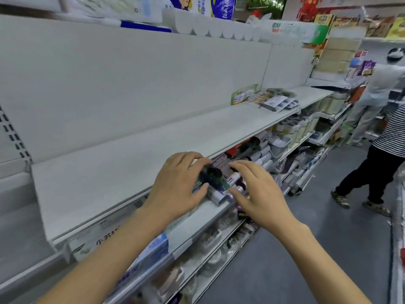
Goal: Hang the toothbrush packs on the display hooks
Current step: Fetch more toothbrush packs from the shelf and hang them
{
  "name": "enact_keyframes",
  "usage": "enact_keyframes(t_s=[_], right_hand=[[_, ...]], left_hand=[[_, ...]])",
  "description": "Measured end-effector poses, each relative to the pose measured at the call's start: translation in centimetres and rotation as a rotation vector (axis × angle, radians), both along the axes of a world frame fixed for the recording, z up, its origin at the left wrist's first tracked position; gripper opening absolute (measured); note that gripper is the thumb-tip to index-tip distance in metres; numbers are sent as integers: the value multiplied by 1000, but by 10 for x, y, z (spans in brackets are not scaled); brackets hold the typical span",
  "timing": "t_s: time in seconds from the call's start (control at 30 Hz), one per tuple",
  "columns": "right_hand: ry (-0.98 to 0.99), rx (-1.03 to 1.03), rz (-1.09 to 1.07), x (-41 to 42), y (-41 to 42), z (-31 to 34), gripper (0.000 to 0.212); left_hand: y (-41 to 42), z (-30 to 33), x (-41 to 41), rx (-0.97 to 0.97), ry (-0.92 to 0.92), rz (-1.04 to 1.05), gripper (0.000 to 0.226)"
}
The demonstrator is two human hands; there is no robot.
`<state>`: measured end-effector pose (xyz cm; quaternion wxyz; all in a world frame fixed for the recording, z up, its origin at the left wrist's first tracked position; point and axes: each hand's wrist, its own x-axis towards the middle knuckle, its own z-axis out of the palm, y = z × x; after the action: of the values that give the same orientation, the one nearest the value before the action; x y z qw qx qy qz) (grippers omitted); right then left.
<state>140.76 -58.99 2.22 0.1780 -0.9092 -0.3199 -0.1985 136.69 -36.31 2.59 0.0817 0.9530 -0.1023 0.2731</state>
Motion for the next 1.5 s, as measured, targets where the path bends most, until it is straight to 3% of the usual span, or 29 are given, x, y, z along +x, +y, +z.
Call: enact_keyframes(t_s=[0.5,1.03,1.5], right_hand=[[-11,-62,-52,214,-62,-1,56],[-9,-95,185,461,-189,3,54],[41,56,58,645,-232,27,52]], left_hand=[[-52,1,201,85,61,89,49],[-187,1,388,-39,138,340,48],[-230,18,545,-73,245,395,51]])
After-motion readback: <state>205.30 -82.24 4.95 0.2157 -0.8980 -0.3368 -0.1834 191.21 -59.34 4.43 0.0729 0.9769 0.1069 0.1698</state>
